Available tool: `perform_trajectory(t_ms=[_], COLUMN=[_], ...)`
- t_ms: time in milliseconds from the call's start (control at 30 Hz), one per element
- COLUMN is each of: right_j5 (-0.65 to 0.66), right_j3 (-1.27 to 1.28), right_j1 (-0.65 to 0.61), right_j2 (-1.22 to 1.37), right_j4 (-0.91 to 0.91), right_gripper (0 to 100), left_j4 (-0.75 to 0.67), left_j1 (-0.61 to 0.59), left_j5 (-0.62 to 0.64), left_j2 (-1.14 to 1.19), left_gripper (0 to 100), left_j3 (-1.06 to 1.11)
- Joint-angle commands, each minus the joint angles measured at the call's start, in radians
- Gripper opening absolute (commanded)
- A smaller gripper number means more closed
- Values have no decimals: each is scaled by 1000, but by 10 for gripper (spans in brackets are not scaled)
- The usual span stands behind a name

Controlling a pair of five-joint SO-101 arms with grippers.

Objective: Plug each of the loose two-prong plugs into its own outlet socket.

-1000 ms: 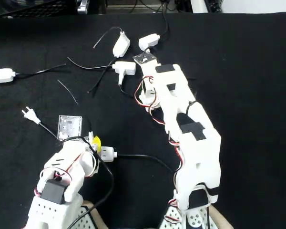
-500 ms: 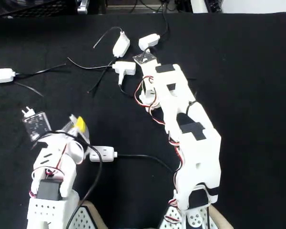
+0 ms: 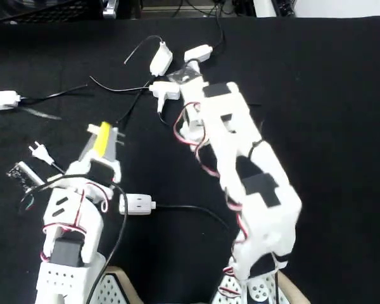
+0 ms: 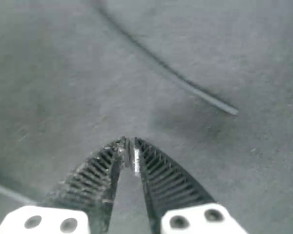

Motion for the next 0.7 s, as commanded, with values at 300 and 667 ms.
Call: perform_trajectory(t_ms=[300,667], right_j5=[51,92], right_j3=[433,522], right_j1=[-118,-112], right_j2=[-633,-799], right_j4=[-155,-176], right_gripper=[12,12], left_j4=[-149,-176], left_j1=[249,268], left_j5=[15,238], left_j2=[-6,-6], left_gripper=[29,30], left_j3=[-36,-44])
